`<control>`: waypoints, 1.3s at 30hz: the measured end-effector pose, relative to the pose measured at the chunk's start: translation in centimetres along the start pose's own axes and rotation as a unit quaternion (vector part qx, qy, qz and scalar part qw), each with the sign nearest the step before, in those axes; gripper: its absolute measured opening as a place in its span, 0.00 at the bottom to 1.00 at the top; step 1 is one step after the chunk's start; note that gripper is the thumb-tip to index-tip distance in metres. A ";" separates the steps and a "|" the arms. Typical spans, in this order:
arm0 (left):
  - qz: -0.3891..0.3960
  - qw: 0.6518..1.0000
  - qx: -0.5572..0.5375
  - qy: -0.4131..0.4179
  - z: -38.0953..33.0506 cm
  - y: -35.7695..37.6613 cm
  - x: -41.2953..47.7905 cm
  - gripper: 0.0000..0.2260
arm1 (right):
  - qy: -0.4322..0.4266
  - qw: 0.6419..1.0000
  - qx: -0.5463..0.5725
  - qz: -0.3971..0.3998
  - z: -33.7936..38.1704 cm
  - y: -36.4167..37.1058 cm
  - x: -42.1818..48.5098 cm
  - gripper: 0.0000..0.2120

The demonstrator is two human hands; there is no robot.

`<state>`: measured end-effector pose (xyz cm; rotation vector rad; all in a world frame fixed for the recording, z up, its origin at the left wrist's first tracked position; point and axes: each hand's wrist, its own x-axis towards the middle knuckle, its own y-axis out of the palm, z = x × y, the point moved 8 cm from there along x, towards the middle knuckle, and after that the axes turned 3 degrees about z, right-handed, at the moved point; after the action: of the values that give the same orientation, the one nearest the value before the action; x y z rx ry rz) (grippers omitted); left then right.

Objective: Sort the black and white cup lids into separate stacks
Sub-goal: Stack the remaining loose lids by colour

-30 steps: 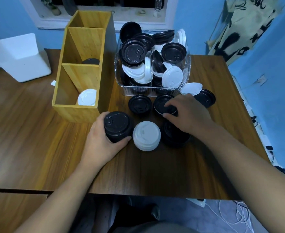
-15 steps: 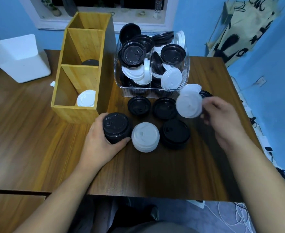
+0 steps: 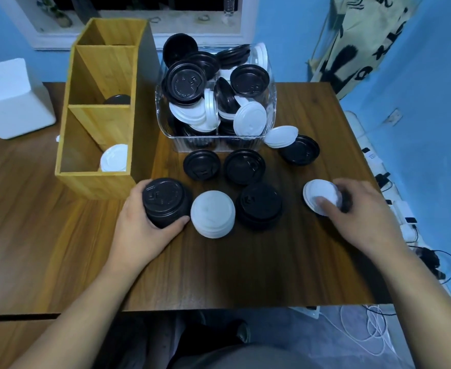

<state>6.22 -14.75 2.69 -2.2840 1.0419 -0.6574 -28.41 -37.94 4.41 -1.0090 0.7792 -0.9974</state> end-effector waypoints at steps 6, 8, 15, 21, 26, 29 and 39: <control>0.003 1.000 0.002 -0.004 0.0 0.1 0.0 0.42 | -0.063 0.997 -0.020 0.041 2.3 1.5 0.5 0.36; 0.003 1.000 0.003 -0.003 0.0 0.1 0.0 0.42 | -0.072 0.997 -0.001 0.028 2.7 1.1 0.3 0.35; 0.002 1.000 0.005 -0.001 0.0 0.1 0.0 0.42 | -0.291 0.947 0.088 0.104 6.0 1.1 -5.2 0.39; -0.002 1.000 -0.004 0.009 -0.4 0.0 -0.1 0.39 | -0.339 0.908 0.113 0.220 7.0 4.8 -9.0 0.43; 0.001 1.000 -0.002 0.005 -0.1 0.0 0.0 0.40 | -0.301 0.927 0.145 0.172 6.2 3.5 -9.0 0.42; -0.002 1.000 0.003 0.012 -0.2 0.0 0.0 0.40 | -0.209 0.970 0.097 0.083 5.3 2.8 -9.1 0.38; 0.000 1.000 0.005 0.008 -0.1 0.1 0.0 0.41 | -0.193 0.974 0.105 0.054 6.5 2.5 -9.1 0.35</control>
<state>6.13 -14.78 2.68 -2.2735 1.0439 -0.6818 -25.22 -26.93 5.03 -0.9281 0.3931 -0.7395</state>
